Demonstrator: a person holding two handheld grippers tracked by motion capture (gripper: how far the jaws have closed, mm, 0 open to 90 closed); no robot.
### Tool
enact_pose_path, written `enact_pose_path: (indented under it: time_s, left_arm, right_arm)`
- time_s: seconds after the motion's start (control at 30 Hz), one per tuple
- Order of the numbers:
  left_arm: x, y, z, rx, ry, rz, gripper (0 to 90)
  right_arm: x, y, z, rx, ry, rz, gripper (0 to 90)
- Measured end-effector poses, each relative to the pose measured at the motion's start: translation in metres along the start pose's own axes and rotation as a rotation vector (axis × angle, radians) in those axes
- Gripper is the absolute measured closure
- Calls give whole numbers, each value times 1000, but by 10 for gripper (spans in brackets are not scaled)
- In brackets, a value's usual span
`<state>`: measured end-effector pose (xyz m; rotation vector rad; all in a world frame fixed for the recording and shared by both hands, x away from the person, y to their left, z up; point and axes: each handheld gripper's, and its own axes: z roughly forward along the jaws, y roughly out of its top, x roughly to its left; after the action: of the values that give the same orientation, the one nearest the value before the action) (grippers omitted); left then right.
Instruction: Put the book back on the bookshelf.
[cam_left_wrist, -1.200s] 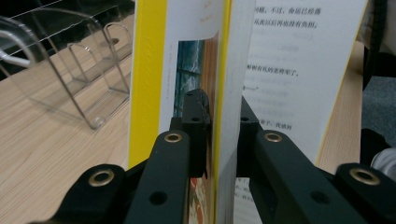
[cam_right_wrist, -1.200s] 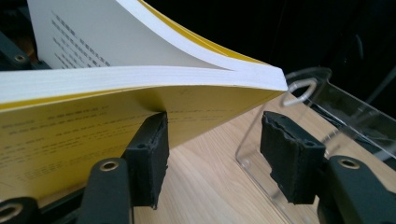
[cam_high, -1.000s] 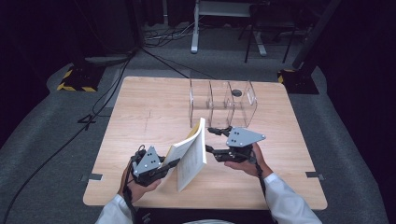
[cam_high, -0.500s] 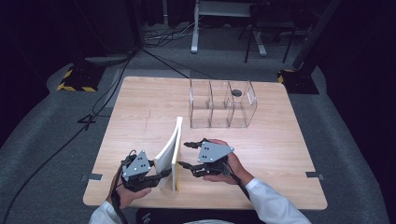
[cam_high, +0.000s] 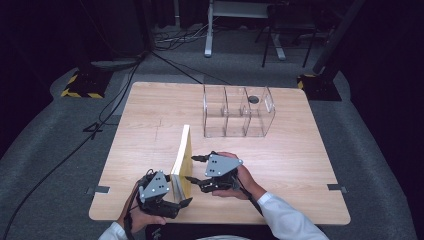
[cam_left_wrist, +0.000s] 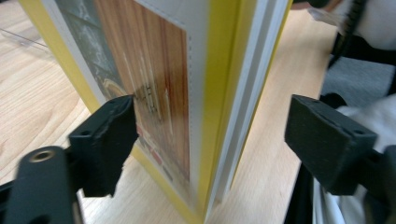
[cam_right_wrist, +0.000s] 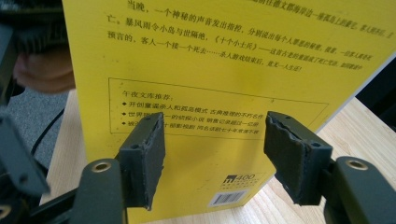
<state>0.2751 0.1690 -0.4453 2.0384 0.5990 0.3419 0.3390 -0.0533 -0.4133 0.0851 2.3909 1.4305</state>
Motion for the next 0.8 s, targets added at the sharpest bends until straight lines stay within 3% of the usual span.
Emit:
enact_pose_path:
  time_s: [0.07, 0.13, 0.2, 0.27, 0.33, 0.5, 0.57, 0.7, 0.8]
  left_arm:
    - [-5, -3, 8, -2, 59, -25, 165]
    - [-9, -6, 17, 22, 115, -16, 169]
    - [-9, -8, 18, 3, 141, -24, 226]
    - [-6, -8, 17, -10, 146, -43, 383]
    - [-2, -11, 15, -38, 115, -74, 411]
    - [-3, -10, 13, -31, 123, -56, 516]
    - [-4, -10, 15, -32, 127, -59, 492]
    - [-8, -9, 20, -19, 151, -50, 316]
    - [-10, -7, 23, -38, 178, -76, 294]
  right_arm:
    - [-1, -1, 1, -5, 3, 13, 381]
    - [-2, -2, 2, -10, 7, 30, 373]
    - [-4, -3, 2, -14, 8, 39, 356]
    - [-6, -6, 1, -19, 0, 54, 357]
    - [-10, -10, 0, -17, -16, 75, 366]
    - [-19, -15, -1, -36, -6, 143, 352]
    - [-19, -15, -1, -40, -12, 145, 359]
    - [-15, -14, 2, -44, -22, 137, 362]
    - [-14, -15, 5, -62, -32, 151, 361]
